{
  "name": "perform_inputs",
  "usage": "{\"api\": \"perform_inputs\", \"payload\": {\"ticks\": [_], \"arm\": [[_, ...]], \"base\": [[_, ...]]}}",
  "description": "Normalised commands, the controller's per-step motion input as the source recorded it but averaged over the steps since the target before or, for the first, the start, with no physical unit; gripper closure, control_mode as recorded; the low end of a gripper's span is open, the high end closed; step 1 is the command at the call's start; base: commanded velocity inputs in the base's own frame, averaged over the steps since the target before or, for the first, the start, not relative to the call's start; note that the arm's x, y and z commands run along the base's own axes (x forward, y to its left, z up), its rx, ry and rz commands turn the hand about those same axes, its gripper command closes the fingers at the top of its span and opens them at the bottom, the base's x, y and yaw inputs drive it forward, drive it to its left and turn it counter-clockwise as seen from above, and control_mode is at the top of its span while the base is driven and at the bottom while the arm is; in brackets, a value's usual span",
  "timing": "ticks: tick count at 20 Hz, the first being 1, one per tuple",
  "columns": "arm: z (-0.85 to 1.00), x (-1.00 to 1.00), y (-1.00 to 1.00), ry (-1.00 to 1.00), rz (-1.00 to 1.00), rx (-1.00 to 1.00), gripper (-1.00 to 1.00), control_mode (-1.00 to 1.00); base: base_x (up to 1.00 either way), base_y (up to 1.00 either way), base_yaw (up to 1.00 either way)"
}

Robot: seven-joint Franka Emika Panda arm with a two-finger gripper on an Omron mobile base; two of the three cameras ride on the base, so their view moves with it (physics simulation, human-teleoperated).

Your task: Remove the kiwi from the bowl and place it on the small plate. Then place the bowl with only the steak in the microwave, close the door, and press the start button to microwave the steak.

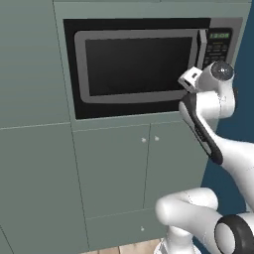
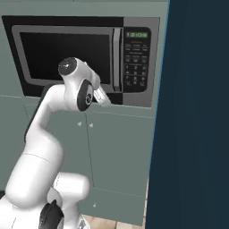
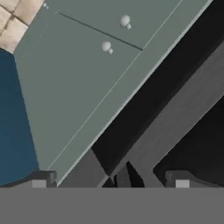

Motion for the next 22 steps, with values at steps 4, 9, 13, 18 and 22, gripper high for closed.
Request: {"api": "perform_inputs", "payload": {"ticks": [4,9,13,18,22], "arm": [[-0.2,-0.98,-0.82,0.0,-0.08,0.32,-1.0,-1.0],[-0.39,-0.49,-0.86,-0.07,-0.07,0.3,-1.0,-1.0],[0.0,0.12,-0.53,-0.1,-0.07,0.25,-1.0,-1.0],[0.04,0.43,-0.32,-0.01,-0.1,0.27,-1.0,-1.0],[0.0,0.47,-0.12,0.0,-0.04,0.19,-1.0,-1.0]], "base": [[0.0,0.0,0.0],[0.0,0.0,0.0],[0.0,0.0,0.0],[0.0,0.0,0.0],[0.0,0.0,0.0]]}}
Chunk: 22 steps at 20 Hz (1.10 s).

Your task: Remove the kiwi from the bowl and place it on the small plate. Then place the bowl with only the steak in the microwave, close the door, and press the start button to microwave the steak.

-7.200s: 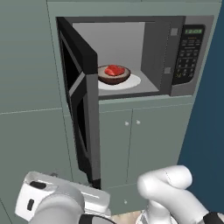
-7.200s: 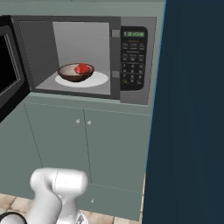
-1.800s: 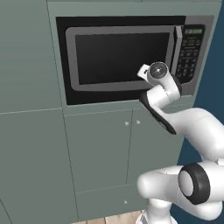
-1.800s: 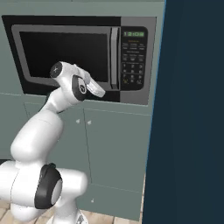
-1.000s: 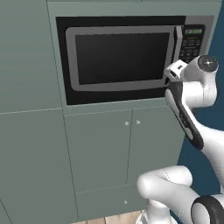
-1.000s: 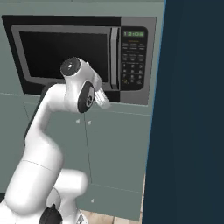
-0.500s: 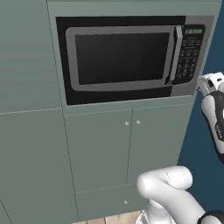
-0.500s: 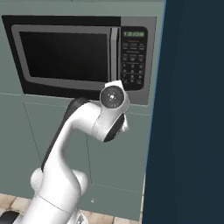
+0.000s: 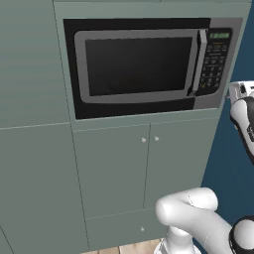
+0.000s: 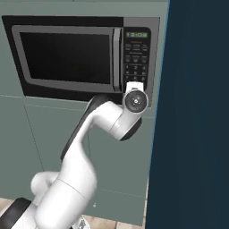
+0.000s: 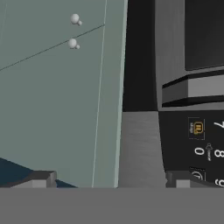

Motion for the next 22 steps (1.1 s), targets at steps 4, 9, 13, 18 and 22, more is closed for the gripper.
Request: {"api": "perform_inputs", "payload": {"ticks": [4,9,13,18,22], "arm": [[0.0,0.47,-0.04,0.0,0.0,0.11,-1.0,-1.0],[0.0,0.56,0.0,0.0,0.0,0.09,-1.0,-1.0],[0.0,0.53,0.0,0.0,0.0,0.08,-1.0,-1.0],[0.0,0.34,-0.26,-0.02,0.0,0.08,-1.0,-1.0],[-0.03,0.3,-0.25,-0.01,0.0,0.08,-1.0,-1.0]], "base": [[0.0,0.0,0.0],[0.0,0.0,0.0],[0.0,0.0,0.0],[0.0,0.0,0.0],[0.0,0.0,0.0]]}}
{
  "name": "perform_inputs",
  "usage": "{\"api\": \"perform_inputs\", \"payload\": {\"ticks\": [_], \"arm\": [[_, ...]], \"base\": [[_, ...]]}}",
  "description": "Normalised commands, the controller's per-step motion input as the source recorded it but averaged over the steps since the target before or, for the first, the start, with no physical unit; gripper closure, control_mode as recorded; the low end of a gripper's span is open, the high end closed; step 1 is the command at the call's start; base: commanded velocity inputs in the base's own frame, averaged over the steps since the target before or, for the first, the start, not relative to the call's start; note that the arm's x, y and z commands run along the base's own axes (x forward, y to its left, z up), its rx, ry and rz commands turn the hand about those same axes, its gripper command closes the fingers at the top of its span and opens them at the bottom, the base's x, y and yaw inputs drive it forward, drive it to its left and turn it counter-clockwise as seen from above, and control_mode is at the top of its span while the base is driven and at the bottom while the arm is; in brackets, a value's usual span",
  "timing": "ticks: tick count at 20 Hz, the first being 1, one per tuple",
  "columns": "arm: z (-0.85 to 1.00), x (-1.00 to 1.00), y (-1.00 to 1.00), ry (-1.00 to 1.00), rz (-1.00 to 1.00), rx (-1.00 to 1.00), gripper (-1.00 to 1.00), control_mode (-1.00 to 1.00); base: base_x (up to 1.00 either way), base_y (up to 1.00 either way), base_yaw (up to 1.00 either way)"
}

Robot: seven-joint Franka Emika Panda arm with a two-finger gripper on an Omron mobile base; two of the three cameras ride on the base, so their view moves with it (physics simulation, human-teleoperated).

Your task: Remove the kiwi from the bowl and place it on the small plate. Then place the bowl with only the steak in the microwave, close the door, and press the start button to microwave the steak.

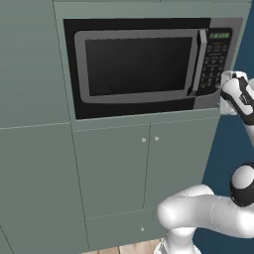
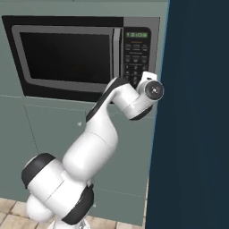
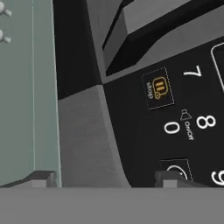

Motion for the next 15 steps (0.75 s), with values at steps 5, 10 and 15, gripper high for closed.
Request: {"api": "perform_inputs", "payload": {"ticks": [5,10,15], "arm": [[-0.08,0.38,-0.15,0.0,0.0,0.07,-1.0,-1.0],[-0.13,0.34,-0.1,0.0,0.0,0.06,-1.0,-1.0],[-0.14,0.14,0.0,-0.07,-0.01,0.03,-1.0,-1.0]], "base": [[0.0,0.0,0.0],[0.0,0.0,0.0],[0.0,0.0,0.0]]}}
